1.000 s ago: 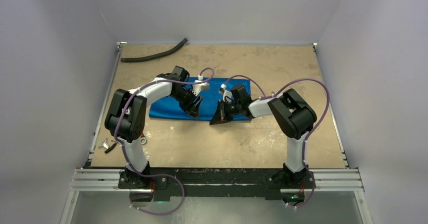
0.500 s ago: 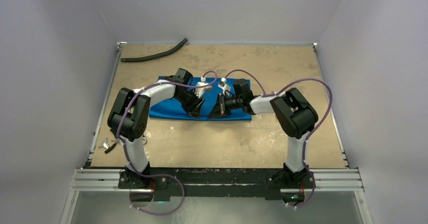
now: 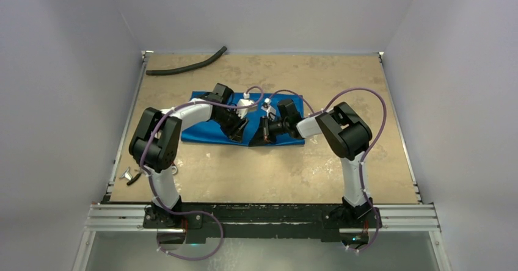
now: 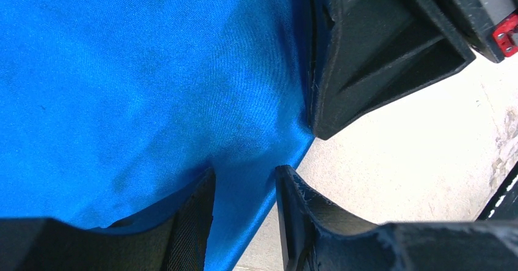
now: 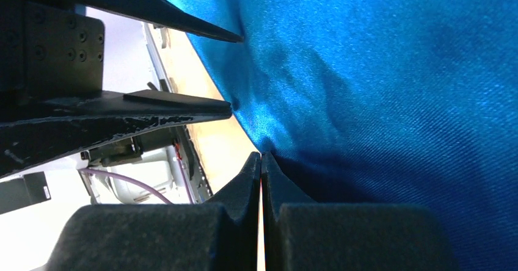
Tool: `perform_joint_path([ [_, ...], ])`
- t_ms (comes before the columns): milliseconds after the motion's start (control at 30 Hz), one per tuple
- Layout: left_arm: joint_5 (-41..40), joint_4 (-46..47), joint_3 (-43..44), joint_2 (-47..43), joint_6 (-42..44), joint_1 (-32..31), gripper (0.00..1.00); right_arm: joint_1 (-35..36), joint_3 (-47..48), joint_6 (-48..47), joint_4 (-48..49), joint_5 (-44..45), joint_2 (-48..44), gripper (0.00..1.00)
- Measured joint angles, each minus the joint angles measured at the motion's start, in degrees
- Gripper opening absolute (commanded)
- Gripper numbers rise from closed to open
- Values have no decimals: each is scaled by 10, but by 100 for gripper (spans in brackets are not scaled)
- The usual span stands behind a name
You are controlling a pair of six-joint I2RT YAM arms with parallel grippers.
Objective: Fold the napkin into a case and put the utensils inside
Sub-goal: Smooth out the rectangle-folded napkin at the center of the board.
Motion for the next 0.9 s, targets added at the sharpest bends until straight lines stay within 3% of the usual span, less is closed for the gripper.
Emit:
perform_joint_path([
  [167, -12, -4, -1, -7, 2, -4, 48, 0, 0, 10, 6, 1, 9, 0],
  [367, -6, -46, 27, -17, -5, -5, 49, 0, 0, 15, 14, -1, 13, 0],
  [733, 88, -63, 40, 38, -21, -4, 35, -3, -1, 10, 15, -2, 13, 0],
  [900, 127, -77, 51, 63, -35, 10, 22, -4, -3, 8, 17, -3, 13, 0],
])
